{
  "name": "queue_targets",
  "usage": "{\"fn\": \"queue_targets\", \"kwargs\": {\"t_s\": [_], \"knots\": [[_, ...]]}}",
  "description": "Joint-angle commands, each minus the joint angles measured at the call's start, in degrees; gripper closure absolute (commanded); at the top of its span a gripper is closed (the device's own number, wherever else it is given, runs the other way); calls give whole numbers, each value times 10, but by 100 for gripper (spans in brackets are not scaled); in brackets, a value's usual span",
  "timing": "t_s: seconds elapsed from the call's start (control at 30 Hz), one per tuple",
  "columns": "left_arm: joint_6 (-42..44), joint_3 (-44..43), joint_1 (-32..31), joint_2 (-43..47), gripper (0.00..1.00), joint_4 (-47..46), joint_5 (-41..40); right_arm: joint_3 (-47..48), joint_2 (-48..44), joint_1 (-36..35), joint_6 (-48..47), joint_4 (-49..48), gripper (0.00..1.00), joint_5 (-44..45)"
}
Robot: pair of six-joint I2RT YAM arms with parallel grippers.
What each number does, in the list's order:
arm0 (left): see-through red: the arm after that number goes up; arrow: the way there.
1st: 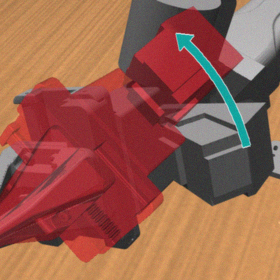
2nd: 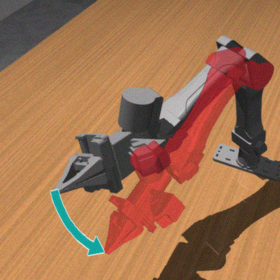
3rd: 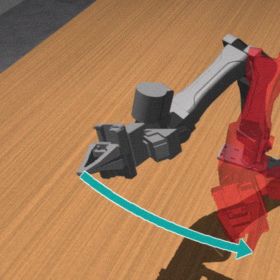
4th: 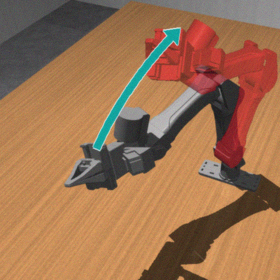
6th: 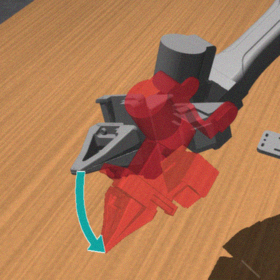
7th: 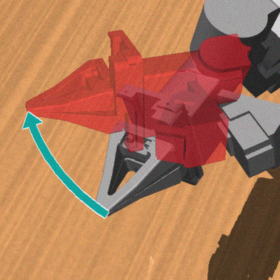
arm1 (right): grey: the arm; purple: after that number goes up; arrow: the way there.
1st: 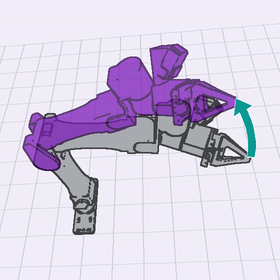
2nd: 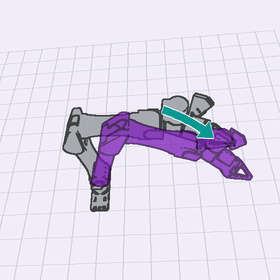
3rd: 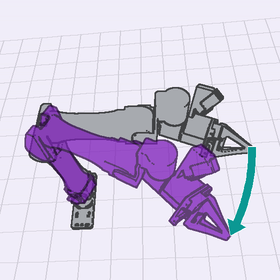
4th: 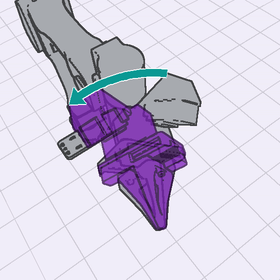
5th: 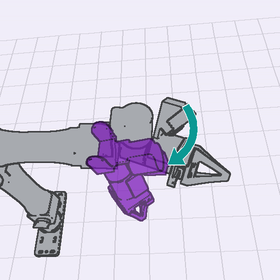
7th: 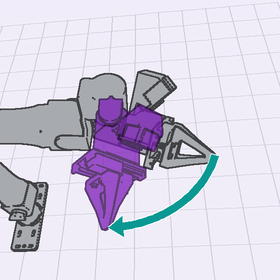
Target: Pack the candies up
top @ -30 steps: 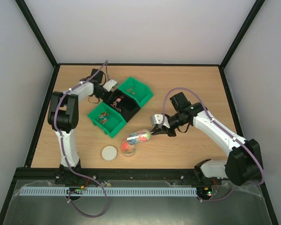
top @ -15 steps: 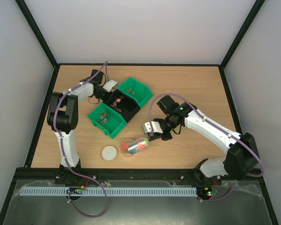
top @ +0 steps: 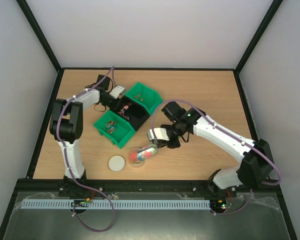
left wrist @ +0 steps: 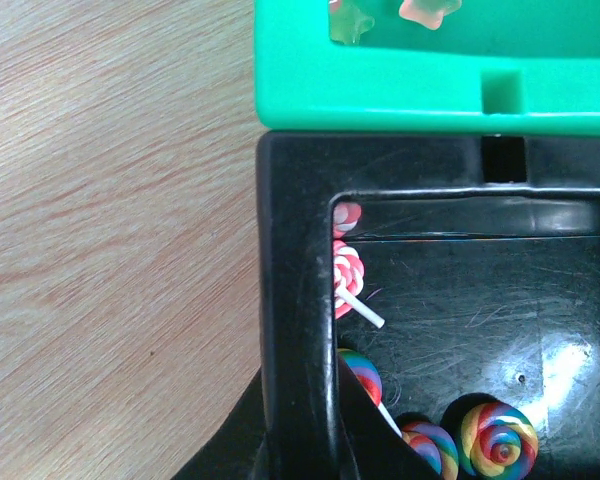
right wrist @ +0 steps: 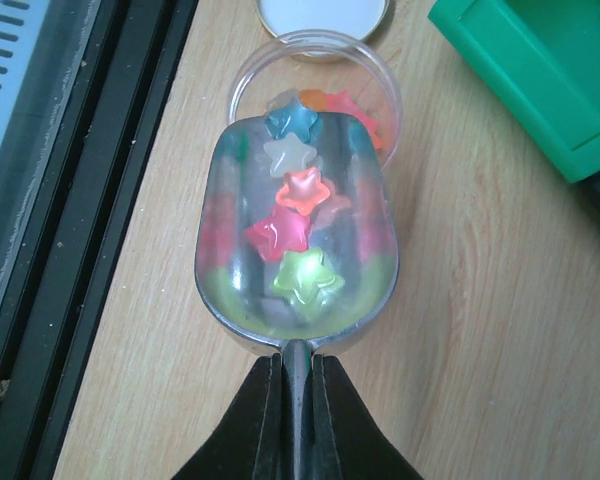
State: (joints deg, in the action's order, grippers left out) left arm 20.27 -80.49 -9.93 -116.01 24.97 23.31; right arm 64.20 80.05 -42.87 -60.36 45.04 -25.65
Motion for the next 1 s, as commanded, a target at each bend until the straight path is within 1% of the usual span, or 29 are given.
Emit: {"fn": "queue_targets", "kwargs": {"t_s": [0.0, 0.33, 0.4, 0.53, 0.67, 0.8, 0.9, 0.97], "knots": [[-14, 19, 2, 11, 97, 19, 5, 36, 15, -16, 31, 35, 99, 30], [-51, 36, 2, 27, 97, 3, -15, 47, 20, -29, 29, 51, 99, 88], [-71, 41, 2, 31, 96, -6, -18, 51, 20, -29, 30, 53, 99, 95], [-113, 52, 2, 34, 96, -29, -18, 71, 22, -29, 63, 49, 99, 100], [-159, 40, 0, 21, 95, -43, -20, 78, 24, -26, 93, 28, 99, 116], [-185, 18, -5, 5, 90, -55, -23, 83, 29, -10, 131, 4, 99, 125], [-201, -5, -9, -7, 79, -49, -23, 101, 44, 8, 164, -6, 99, 124], [-204, -8, -9, -4, 76, -44, -20, 124, 60, 21, 188, -12, 99, 120]]}}
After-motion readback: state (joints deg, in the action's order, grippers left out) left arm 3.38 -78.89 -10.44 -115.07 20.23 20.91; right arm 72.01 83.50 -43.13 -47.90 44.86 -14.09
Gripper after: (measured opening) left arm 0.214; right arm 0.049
